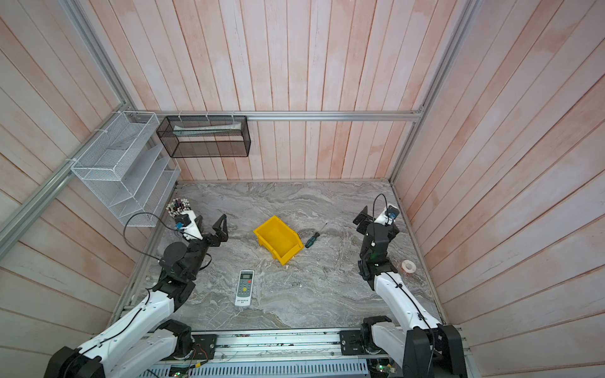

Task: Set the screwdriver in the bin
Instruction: 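Reach the left gripper to the yellow bin while the right gripper nears the screwdriver, then close the right gripper on the green screwdriver handle while the left gripper holds the bin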

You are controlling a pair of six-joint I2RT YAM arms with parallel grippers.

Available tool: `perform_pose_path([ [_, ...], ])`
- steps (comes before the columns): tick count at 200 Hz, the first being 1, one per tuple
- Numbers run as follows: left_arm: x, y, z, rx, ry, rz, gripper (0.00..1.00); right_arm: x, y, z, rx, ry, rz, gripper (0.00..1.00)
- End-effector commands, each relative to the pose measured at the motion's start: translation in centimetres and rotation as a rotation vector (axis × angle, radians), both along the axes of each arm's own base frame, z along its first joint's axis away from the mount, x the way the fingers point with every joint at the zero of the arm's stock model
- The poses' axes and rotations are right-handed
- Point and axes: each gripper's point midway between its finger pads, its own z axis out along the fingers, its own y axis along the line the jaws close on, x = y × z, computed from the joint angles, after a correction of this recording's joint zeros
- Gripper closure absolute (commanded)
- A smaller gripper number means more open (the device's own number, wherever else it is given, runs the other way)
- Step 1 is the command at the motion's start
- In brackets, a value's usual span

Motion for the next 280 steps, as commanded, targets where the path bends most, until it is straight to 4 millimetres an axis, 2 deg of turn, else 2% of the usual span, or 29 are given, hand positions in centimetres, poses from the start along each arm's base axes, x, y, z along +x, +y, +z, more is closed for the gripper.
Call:
perform_pose_path([
  [1,0.3,-5.4,-0.3,0.147,0.006,-0.140,0.00,-0.3,4.3,-5.7,0.094,0.284,0.169,0.01],
  [28,0.7,-12.2,0.0,0.409,-0.084,-0.251,0.00,0.3,8.2,-7.9,0.099,0.427,0.235,0.00],
  [37,0.5,-14.2,-0.8,0.480,-0.093,-0.301,0.00,0.5,9.5,-8.9,0.097,0.469,0.256,0.01],
  [49,0.6,-15.5,-2.4,0.507,-0.059,-0.347,0.00,0.8,11.4,-10.6,0.108,0.529,0.302,0.01],
  [64,0.9,-15.0,-4.4,0.491,0.023,-0.327,0.00,1.0,13.4,-12.4,0.126,0.599,0.344,0.05],
  [80,0.0,-14.2,-5.3,0.479,0.008,-0.323,0.00,1.2,15.3,-13.3,0.117,0.638,0.379,0.09],
  [88,-0.3,-13.7,-5.5,0.477,0.003,-0.317,0.00,1.4,15.5,-13.6,0.120,0.645,0.380,0.11],
  [92,-0.5,-13.4,-5.5,0.474,0.002,-0.310,0.00,1.1,16.8,-13.7,0.114,0.649,0.409,0.13],
  [109,-0.9,-12.4,-4.7,0.420,0.006,-0.304,0.00,1.1,18.3,-14.2,0.131,0.669,0.435,0.18],
  [132,-1.0,-11.2,-4.6,0.336,0.040,-0.295,0.00,0.8,19.7,-15.8,0.143,0.719,0.461,0.19],
  [157,-0.8,-10.7,-4.5,0.250,0.060,-0.303,0.00,0.3,20.0,-16.9,0.100,0.753,0.438,0.23],
  [178,-0.7,-10.8,-5.1,0.249,0.074,-0.304,0.00,0.0,20.1,-18.0,0.079,0.776,0.422,0.28],
  [221,-0.7,-11.3,-5.3,0.236,0.085,-0.330,0.00,-0.4,20.3,-20.0,0.021,0.818,0.400,0.32],
  [280,-0.5,-11.3,-5.6,0.239,0.090,-0.329,0.00,0.4,20.4,-20.1,-0.013,0.821,0.392,0.43],
])
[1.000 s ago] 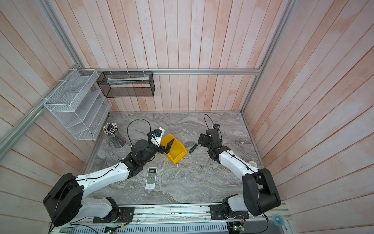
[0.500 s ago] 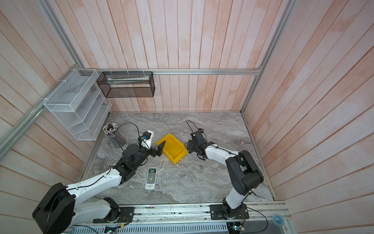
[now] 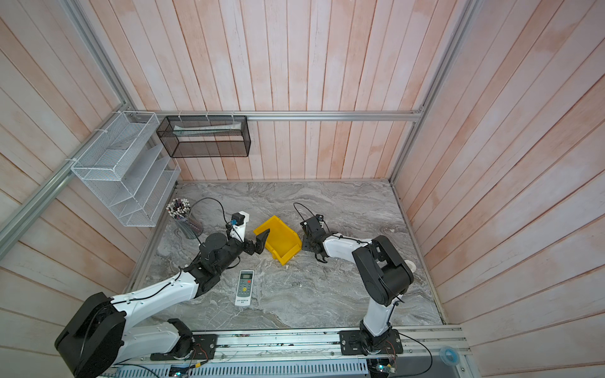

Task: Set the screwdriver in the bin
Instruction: 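Close the right gripper on the green screwdriver handle while the left gripper holds the bin, then lift the screwdriver with the right gripper and carry it over the yellow bin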

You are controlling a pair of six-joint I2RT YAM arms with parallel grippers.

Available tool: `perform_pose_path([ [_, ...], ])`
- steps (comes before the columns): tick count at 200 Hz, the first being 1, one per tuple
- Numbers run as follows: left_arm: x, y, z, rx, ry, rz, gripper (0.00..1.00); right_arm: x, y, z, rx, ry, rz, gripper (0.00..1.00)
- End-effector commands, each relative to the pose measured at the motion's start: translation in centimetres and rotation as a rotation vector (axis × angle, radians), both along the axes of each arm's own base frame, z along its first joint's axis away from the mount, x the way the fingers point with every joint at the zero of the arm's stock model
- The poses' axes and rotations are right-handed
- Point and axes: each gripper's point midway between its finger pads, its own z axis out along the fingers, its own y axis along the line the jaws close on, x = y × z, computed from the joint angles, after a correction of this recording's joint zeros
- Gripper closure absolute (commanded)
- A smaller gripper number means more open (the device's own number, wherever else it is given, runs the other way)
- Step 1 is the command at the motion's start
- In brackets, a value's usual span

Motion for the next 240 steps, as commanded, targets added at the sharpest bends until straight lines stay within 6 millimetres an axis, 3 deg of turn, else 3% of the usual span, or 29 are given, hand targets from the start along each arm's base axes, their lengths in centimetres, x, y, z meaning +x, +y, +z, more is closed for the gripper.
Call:
perform_pose_path([
  [1,0.0,-0.1,-0.6,-0.004,0.011,-0.010,0.00,0.6,-0.1,0.0,-0.049,0.000,-0.004,0.43],
  [42,-0.1,-0.1,-0.5,-0.005,0.008,-0.010,0.00,1.7,0.1,0.1,-0.088,0.008,0.009,0.46],
  [113,-0.1,-0.2,-0.4,-0.013,0.010,-0.017,0.00,1.5,0.1,-0.7,-0.098,0.039,0.033,0.54],
  [155,-0.1,-0.3,-0.5,-0.012,0.012,-0.018,0.00,0.9,-0.7,-1.4,-0.143,0.059,0.054,0.62],
  [164,-0.1,-0.3,-0.5,-0.012,0.011,-0.017,0.00,0.9,-0.7,-1.4,-0.144,0.059,0.062,0.69],
  [209,0.0,-0.5,-0.7,-0.009,0.018,-0.026,0.00,1.4,-0.5,-1.0,-0.143,0.054,0.091,0.74],
  [240,0.1,-0.5,-0.7,-0.007,0.021,-0.025,0.00,1.5,-0.6,0.4,-0.142,0.020,0.101,0.81],
])
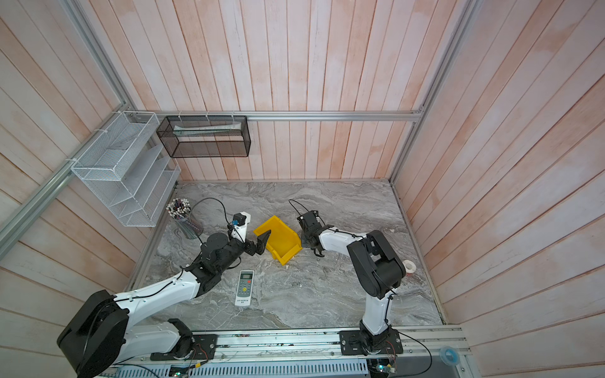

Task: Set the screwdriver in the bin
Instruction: 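Lift the screwdriver with the right gripper and carry it over the yellow bin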

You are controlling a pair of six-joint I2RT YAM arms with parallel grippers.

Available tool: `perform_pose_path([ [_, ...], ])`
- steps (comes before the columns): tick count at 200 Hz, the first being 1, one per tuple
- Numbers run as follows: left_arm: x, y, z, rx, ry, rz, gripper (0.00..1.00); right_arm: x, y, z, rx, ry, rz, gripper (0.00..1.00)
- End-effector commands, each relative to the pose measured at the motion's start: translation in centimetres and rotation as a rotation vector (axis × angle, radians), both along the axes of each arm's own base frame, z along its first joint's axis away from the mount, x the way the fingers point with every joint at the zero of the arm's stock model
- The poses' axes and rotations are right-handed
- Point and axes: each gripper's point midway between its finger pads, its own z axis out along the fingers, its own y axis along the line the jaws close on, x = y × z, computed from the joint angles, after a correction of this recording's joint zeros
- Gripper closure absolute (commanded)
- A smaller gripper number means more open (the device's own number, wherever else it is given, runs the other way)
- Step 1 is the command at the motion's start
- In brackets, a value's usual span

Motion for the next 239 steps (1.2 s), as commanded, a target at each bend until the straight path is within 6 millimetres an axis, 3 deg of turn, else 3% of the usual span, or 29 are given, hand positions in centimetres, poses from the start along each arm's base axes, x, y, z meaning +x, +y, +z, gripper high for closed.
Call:
perform_pose_path([
  [1,0.1,-0.1,0.0,-0.014,0.006,-0.005,0.00,0.0,-0.8,0.8,-0.027,-0.002,0.010,0.81],
  [42,0.0,0.0,0.3,-0.043,0.017,0.000,0.00,0.1,-1.0,3.9,-0.023,-0.057,0.026,0.81],
  [78,-0.1,-0.1,0.4,-0.045,0.020,-0.004,0.00,0.4,-0.3,8.3,0.030,-0.122,0.043,0.80],
  [115,-0.2,0.4,2.2,-0.081,0.060,0.025,0.00,-0.2,2.4,13.0,0.115,-0.175,0.137,0.80],
  [143,-1.3,1.3,0.8,-0.045,0.153,0.039,0.00,-1.4,4.7,15.3,0.152,-0.193,0.219,0.80],
  [165,-2.5,1.9,-1.8,-0.014,0.235,0.037,0.00,-2.6,6.3,15.8,0.167,-0.191,0.262,0.80],
  [194,-3.6,2.8,-4.7,0.008,0.284,0.053,0.00,-4.2,8.3,14.9,0.159,-0.145,0.316,0.80],
  [239,-3.6,3.5,-6.2,0.019,0.279,0.065,0.00,-6.9,10.7,11.3,0.131,-0.023,0.410,0.81],
])
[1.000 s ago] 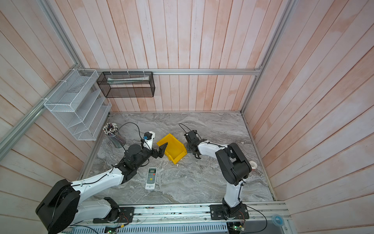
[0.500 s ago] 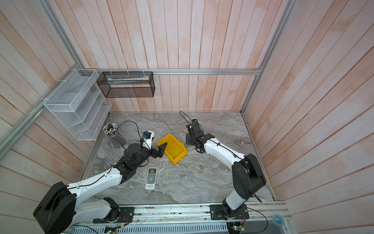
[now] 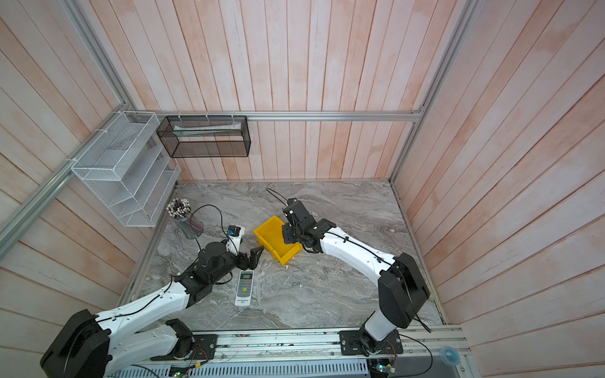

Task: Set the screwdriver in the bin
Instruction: 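Lift the screwdriver with the right gripper and carry it over the yellow bin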

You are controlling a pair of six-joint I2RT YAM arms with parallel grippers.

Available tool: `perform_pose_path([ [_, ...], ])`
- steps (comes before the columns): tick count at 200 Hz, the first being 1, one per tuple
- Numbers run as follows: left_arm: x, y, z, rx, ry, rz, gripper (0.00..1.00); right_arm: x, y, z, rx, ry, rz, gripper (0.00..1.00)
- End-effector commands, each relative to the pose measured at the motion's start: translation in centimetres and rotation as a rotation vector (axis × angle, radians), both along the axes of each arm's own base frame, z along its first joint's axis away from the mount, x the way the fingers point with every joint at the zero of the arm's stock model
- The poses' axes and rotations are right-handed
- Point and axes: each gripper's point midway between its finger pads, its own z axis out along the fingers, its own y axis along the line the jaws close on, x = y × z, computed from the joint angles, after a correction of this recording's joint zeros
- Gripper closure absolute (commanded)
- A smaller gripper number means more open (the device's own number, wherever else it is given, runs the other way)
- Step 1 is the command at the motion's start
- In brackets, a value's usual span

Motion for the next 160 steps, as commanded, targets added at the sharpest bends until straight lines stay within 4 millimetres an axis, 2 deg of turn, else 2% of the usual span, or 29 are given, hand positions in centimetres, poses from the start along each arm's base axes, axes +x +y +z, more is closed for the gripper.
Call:
perform_pose_path([
  [1,0.5,0.2,0.5,-0.013,-0.015,0.015,0.00,-1.6,1.0,-2.0,-0.047,0.078,0.063,0.81],
  [44,0.5,-0.2,0.2,-0.020,0.007,0.001,0.00,-2.7,1.9,-4.2,-0.062,0.143,0.094,0.81],
  [94,0.3,-0.2,0.5,-0.039,-0.002,-0.002,0.00,-2.3,2.2,-5.4,-0.067,0.156,0.083,0.81],
  [105,0.4,-0.2,0.4,-0.037,0.001,-0.001,0.00,-2.0,2.4,-5.7,-0.064,0.153,0.077,0.81],
  [109,0.4,-0.3,0.3,-0.035,0.003,-0.002,0.00,-1.3,2.9,-4.8,-0.046,0.131,0.074,0.81],
  [121,0.4,-0.3,0.3,-0.034,0.006,-0.002,0.00,-0.6,3.3,-4.7,-0.040,0.127,0.061,0.81],
  [160,0.3,-0.2,0.6,-0.040,-0.004,0.000,0.00,1.6,3.9,-5.5,-0.016,0.123,0.014,0.81],
])
